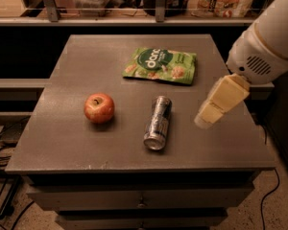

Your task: Place redbull can upright

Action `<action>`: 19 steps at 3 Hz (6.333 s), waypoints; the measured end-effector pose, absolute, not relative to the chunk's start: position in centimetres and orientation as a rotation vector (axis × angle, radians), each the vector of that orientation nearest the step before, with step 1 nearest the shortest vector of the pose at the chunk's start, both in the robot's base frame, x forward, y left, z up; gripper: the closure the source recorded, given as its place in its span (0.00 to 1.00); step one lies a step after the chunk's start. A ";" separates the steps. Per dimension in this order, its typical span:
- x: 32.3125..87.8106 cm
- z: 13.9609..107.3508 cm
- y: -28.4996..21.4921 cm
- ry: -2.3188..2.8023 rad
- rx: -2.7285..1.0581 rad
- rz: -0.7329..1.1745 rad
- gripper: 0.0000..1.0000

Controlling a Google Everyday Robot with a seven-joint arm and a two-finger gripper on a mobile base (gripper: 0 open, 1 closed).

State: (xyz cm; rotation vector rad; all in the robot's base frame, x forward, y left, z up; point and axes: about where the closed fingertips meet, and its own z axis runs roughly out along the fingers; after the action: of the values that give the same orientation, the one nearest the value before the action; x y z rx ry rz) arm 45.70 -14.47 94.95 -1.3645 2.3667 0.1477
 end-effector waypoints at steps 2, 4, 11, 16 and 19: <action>48.4 91.7 -8.0 2.473 -1.306 0.303 0.00; 48.9 90.2 -8.1 2.535 -1.230 0.346 0.00; 52.7 83.2 -4.4 2.870 -0.510 0.427 0.48; 54.9 93.5 -5.4 2.468 -0.863 0.522 1.00; 56.0 97.8 -4.6 2.053 -1.210 0.580 1.00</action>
Offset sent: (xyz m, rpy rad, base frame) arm 0.0439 0.1011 -0.0524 0.0999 0.1947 -0.0644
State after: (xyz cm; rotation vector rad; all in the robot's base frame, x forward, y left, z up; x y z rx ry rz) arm 55.99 -4.63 97.83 -1.2101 2.0534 0.5801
